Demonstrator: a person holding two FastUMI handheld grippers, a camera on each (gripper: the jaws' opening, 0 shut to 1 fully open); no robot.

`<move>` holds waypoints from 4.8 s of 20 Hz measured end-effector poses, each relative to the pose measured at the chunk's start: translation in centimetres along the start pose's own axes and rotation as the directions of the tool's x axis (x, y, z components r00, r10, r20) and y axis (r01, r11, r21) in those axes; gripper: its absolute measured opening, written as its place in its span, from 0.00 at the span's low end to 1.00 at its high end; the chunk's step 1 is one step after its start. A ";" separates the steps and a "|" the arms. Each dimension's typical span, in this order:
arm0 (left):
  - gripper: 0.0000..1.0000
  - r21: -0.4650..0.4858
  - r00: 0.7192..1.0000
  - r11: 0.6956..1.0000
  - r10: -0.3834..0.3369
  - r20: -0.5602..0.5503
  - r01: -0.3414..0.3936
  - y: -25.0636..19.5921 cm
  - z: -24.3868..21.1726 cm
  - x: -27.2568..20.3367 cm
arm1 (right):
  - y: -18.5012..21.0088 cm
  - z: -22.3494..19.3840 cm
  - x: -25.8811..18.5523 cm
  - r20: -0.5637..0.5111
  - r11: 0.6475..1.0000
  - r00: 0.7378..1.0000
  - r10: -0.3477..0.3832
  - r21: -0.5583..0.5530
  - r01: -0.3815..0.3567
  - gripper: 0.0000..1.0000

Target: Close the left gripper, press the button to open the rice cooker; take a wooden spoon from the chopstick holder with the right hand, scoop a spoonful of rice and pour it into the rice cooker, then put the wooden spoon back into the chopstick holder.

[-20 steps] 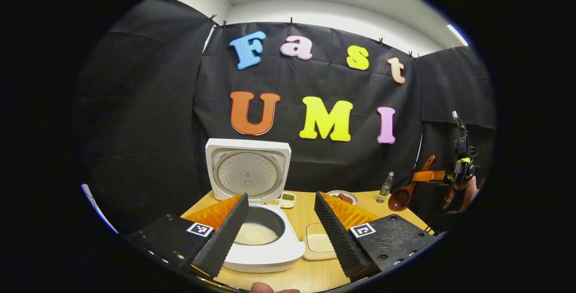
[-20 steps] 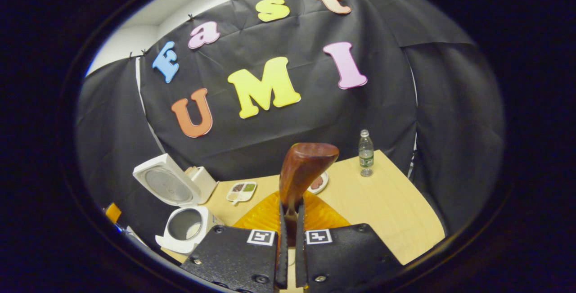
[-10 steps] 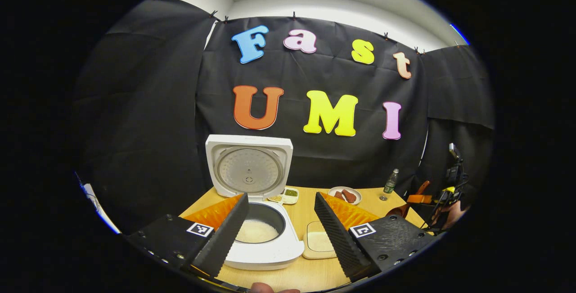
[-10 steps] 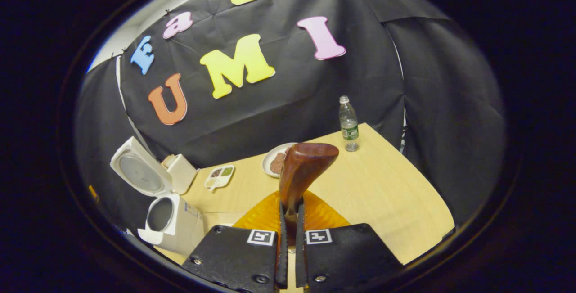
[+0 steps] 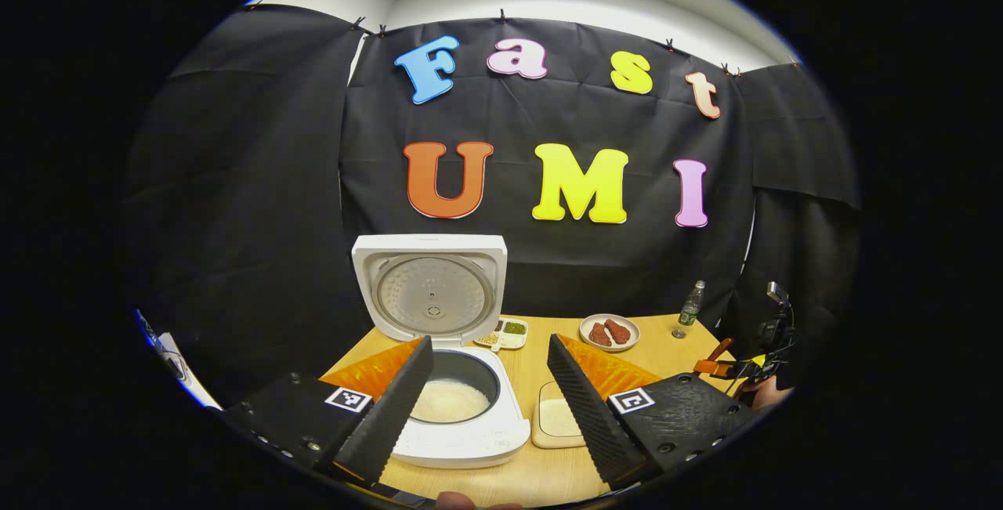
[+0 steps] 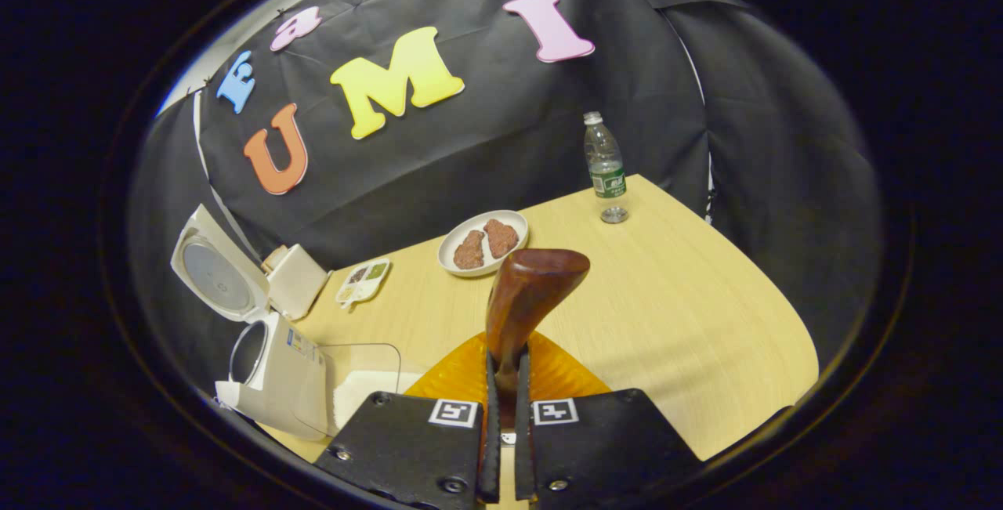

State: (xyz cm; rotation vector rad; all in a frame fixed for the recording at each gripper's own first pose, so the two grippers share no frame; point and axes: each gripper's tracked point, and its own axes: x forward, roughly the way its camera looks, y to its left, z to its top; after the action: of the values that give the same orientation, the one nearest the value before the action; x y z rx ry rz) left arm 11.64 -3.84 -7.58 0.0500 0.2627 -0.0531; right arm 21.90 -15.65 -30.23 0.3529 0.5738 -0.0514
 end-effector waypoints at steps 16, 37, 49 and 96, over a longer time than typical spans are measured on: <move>0.94 -0.018 0.998 0.999 -0.048 0.047 0.048 -2.3 1.8 0.1 | -1.1 0.1 -1.3 -0.010 0.991 0.999 -0.040 -0.125 0.039 0.80; 0.94 -0.070 0.980 0.994 0.099 0.173 -0.088 8.1 13.7 11.8 | 2.6 12.0 -18.7 0.363 0.960 0.925 -0.116 -0.199 0.198 1.00; 0.94 -0.021 0.986 0.989 0.142 -0.084 -0.144 11.4 8.3 23.7 | -1.9 8.1 -23.5 0.333 0.936 0.900 -0.280 -0.112 0.333 0.99; 0.99 -0.047 0.717 0.985 0.088 -0.692 -0.166 6.5 -18.1 8.4 | 11.2 4.5 -14.1 0.123 0.944 0.982 0.144 -0.315 -0.099 1.00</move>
State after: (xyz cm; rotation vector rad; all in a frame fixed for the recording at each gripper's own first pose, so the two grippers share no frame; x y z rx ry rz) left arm 15.41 3.28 -26.97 -0.0222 1.0186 0.1250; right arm 14.05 -7.43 -15.59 0.0787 0.4071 0.1310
